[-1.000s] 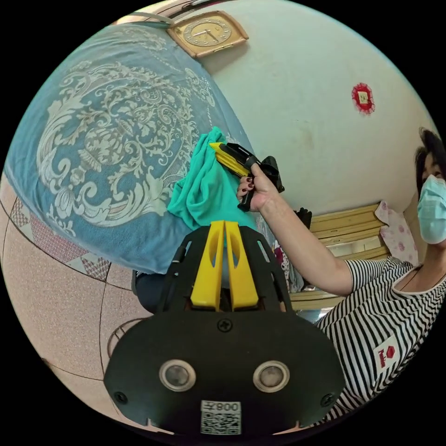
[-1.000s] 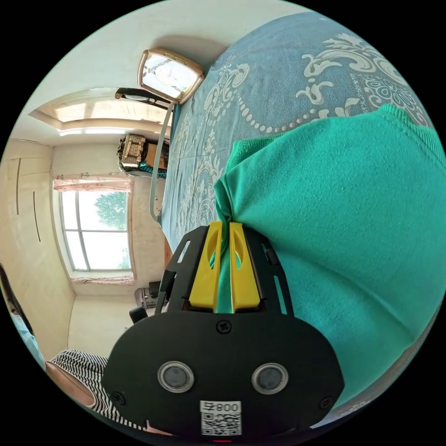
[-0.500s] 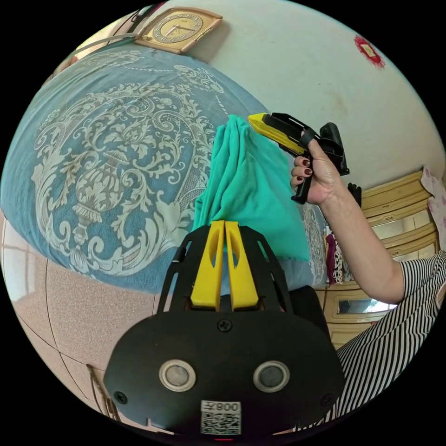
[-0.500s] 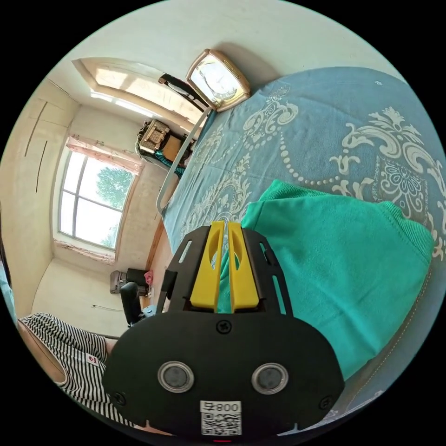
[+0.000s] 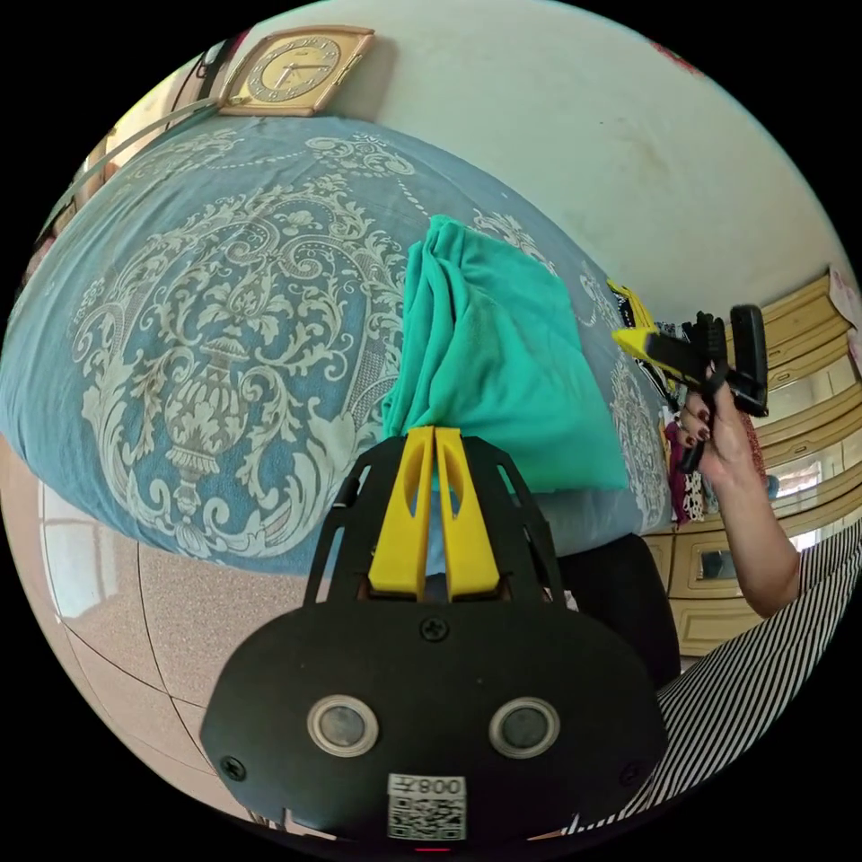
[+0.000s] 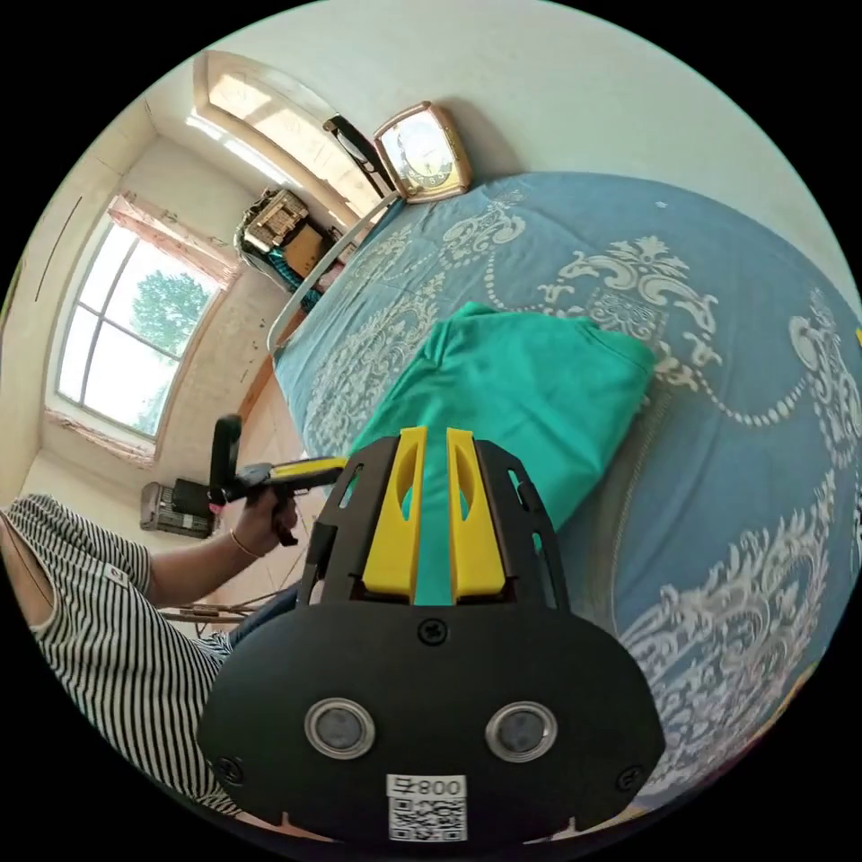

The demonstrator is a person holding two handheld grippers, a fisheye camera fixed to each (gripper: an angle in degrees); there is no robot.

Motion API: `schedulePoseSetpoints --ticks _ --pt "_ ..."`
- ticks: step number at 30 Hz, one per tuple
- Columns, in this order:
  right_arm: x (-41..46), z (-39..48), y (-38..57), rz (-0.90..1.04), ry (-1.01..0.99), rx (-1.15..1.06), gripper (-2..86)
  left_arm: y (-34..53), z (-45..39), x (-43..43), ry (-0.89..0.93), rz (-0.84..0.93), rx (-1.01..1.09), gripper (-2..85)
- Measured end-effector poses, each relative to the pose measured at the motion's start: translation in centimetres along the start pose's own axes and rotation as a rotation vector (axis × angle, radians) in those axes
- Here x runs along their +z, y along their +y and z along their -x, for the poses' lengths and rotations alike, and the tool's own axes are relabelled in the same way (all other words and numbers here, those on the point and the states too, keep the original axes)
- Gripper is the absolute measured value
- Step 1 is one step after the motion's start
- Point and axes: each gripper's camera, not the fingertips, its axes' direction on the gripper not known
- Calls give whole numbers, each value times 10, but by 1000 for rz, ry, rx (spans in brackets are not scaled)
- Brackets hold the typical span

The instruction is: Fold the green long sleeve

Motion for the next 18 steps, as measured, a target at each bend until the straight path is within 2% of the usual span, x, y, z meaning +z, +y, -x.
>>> schedulePoseSetpoints --ticks 4,8,12,18 --pt "-68 24 116 35 220 103 71 -15 -32 -40 -14 -49 71 2" --pt "-87 52 179 51 271 151 78 -26 -83 -64 62 -26 207 2" --pt "-78 78 185 83 341 109 81 -37 -138 -67 35 52 335 2" --pt "-87 113 171 22 345 98 77 -57 -183 -88 21 86 332 2"
